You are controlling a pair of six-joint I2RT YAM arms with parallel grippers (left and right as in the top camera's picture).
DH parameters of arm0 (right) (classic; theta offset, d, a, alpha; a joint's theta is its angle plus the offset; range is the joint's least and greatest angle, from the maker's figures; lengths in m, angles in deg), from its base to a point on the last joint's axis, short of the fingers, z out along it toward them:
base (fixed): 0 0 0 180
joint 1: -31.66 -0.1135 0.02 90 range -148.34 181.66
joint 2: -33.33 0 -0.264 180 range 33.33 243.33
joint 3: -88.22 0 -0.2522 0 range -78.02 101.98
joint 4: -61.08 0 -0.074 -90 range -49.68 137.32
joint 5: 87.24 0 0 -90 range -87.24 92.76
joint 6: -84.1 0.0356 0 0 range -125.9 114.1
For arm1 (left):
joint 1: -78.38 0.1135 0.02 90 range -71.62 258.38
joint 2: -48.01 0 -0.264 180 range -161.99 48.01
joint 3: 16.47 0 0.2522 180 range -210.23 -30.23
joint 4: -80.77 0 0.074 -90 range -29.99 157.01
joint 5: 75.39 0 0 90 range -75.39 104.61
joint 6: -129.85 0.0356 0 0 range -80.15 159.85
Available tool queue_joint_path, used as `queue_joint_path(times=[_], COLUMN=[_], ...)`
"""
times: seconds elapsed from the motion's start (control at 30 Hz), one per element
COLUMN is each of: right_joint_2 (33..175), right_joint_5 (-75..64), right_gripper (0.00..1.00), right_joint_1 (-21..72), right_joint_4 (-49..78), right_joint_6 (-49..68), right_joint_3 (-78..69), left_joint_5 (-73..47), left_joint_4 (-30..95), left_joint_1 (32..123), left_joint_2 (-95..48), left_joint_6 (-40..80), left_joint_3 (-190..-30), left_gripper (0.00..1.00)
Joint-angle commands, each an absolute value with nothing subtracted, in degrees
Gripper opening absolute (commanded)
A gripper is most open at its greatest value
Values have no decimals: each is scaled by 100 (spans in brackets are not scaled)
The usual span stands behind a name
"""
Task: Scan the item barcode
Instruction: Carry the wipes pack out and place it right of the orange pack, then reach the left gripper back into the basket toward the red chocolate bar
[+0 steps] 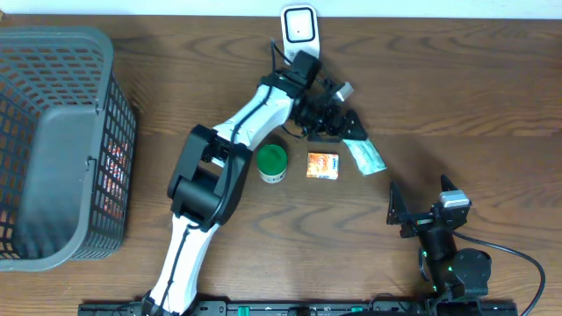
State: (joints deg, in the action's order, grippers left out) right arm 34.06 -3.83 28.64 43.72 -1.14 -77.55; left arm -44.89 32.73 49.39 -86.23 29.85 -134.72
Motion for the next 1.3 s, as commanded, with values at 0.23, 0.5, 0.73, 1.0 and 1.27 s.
queue_joint_path(times=[0.23,0.5,0.73,1.0,1.27], right_joint_2=[3382,3382,3382,3382,3382], right_joint_5=[-355,-355,-357,-355,-355], right_gripper=[99,99,99,99,99], right_joint_1=[2824,2824,2824,2824,2824], right_joint_4=[4366,4364,4364,4364,4364], right_joint_6=[-171,-171,-171,-169,-169], right_joint_3=[-7771,-7771,-7771,-7771,-7771], left_joint_5=[-1945,1712,2820,1624,743], left_joint_4=[2160,1413,746,-58,49], left_joint_1=[5138,5402,7398,10362,11564], left_joint_2=[-6599,-4203,-2861,-2909,-3513], left_joint_6=[2843,2830,2115,2047,3225], left_joint_3=[-13968,-13977,-13977,-13811,-12895], left_gripper=[98,98,98,98,98])
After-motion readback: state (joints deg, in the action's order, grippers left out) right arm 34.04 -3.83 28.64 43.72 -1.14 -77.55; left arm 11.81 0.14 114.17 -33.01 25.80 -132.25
